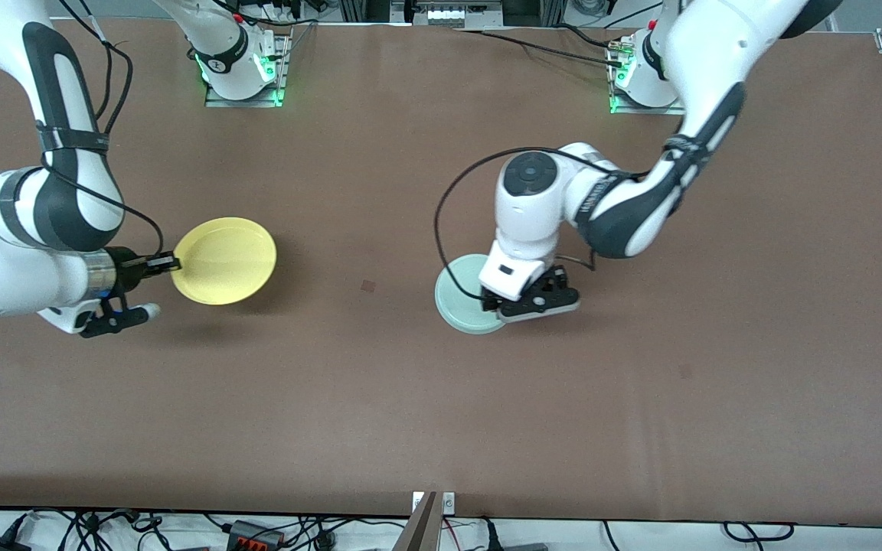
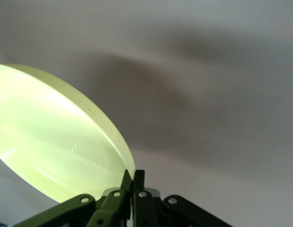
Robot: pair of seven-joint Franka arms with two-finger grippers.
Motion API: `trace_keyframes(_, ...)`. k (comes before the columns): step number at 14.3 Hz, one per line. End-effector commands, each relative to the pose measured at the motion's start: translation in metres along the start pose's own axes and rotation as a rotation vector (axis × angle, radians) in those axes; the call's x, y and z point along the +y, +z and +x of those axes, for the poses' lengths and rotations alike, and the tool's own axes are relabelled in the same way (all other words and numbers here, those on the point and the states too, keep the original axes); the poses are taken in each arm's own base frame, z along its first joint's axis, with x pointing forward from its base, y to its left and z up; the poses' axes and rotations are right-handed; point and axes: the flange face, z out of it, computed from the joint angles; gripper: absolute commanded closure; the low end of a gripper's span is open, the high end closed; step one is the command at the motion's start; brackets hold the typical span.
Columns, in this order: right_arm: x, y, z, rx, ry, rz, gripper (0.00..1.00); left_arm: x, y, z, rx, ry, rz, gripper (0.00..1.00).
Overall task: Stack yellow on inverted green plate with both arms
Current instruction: 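Carry yellow over green with the right gripper while the left gripper withdraws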
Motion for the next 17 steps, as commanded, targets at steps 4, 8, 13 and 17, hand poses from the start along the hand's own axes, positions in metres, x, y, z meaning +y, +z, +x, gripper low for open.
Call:
trace_keyframes(4,-0.104,0.048,0.037,0.004,0.089,0.059,1.00,-0.109,-0.045,0.043,-0.161,0.125,0.070,0.00)
trace_keyframes(8,-0.185,0.091,0.061,0.001,0.209,0.171,1.00,-0.184,-0.084,0.075,-0.190,0.192,0.024,0.00)
trace_keyframes(13,-0.289,0.146,0.072,0.034,0.307,0.195,1.00,-0.254,-0.126,0.093,-0.199,0.215,-0.003,0.00)
trace_keyframes(17,-0.334,0.178,0.080,0.026,0.289,0.241,1.00,-0.280,-0.141,0.108,-0.204,0.276,-0.065,0.00)
